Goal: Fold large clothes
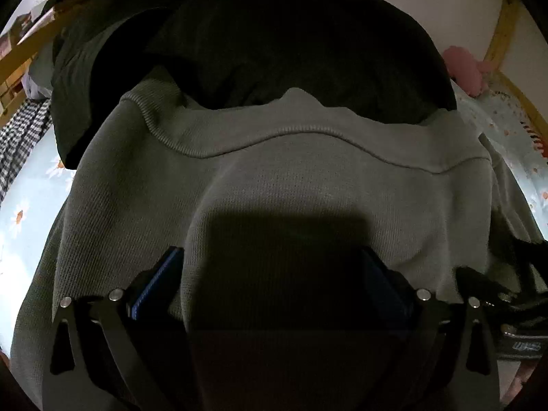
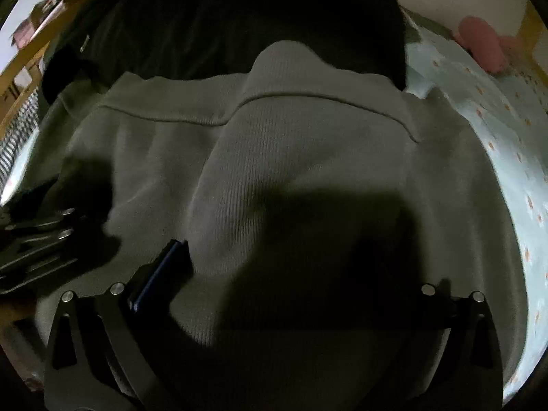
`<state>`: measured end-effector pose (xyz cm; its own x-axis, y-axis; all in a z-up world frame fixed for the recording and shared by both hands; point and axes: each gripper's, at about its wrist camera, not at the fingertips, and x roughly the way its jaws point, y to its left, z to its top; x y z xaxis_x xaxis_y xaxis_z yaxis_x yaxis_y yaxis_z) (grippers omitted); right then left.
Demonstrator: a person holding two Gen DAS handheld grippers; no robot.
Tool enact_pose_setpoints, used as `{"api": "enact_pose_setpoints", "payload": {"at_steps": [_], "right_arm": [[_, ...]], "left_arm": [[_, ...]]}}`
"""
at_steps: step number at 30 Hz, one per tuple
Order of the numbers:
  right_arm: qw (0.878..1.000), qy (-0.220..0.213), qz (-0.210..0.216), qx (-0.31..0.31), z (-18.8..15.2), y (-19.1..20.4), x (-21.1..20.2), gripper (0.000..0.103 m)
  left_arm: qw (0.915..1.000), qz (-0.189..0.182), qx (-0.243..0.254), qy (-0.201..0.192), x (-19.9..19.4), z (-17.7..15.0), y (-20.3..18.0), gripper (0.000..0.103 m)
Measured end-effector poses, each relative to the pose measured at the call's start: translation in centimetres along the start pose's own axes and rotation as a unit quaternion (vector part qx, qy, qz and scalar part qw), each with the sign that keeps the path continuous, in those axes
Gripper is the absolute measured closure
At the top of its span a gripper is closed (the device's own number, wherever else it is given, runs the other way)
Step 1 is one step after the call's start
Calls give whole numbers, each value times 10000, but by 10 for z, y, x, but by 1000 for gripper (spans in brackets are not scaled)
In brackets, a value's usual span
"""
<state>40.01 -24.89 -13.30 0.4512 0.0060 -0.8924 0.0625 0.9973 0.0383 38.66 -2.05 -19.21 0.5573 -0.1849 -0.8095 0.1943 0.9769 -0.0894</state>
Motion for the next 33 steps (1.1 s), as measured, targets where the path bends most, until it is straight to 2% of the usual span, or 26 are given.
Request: {"api": "enact_pose_setpoints", "payload": {"at_steps": [1,3,6,9,14,18,20,22,24,27,29,31,33], "right_arm": [[9998,-153,111,62,-11,1,-25,3],[9991,-423,54,19,-32,1,-51,3],[9995,-296,-52,-113,-56,3,-36,3],[9980,-320,521,131,-64,-11,-12,2],[9990,-233,371,127,-65,-7,-20,2],[9988,-201,405,175,-71,-9,-33,3],[9957,-499,686,373,-82,-21,-46,3],[9840,-1083,1247,675,-100,-37,-72,3],[9647,-1552,1788,1154,-125,-61,-93,3],[9332,-1599,2381,2166,-154,-99,-88,3],[8938,-1647,2807,3086,-189,-123,-75,3],[8761,-1521,2961,3489,-202,-132,-56,3],[8575,-1218,3322,3734,-206,-133,-32,3]], "left_arm": [[10000,-4,-4,-33,0,-1,1,5],[9998,50,15,-165,-2,-6,1,4],[9995,154,76,-257,-4,-10,-2,4],[9994,229,117,-223,-8,-13,-8,4],[9993,304,176,-156,-13,-10,-16,5],[9990,311,250,-202,-6,-24,-14,4],[9989,319,251,-221,-5,-26,-17,4],[9990,308,212,-241,-5,-27,-18,4],[9989,320,188,-270,-6,-29,-17,4],[9987,359,167,-331,-9,-34,-16,5],[9985,383,180,-351,-10,-37,-15,5],[9985,379,182,-365,-11,-38,-13,5],[9985,377,181,-355,-10,-37,-16,5]]}}
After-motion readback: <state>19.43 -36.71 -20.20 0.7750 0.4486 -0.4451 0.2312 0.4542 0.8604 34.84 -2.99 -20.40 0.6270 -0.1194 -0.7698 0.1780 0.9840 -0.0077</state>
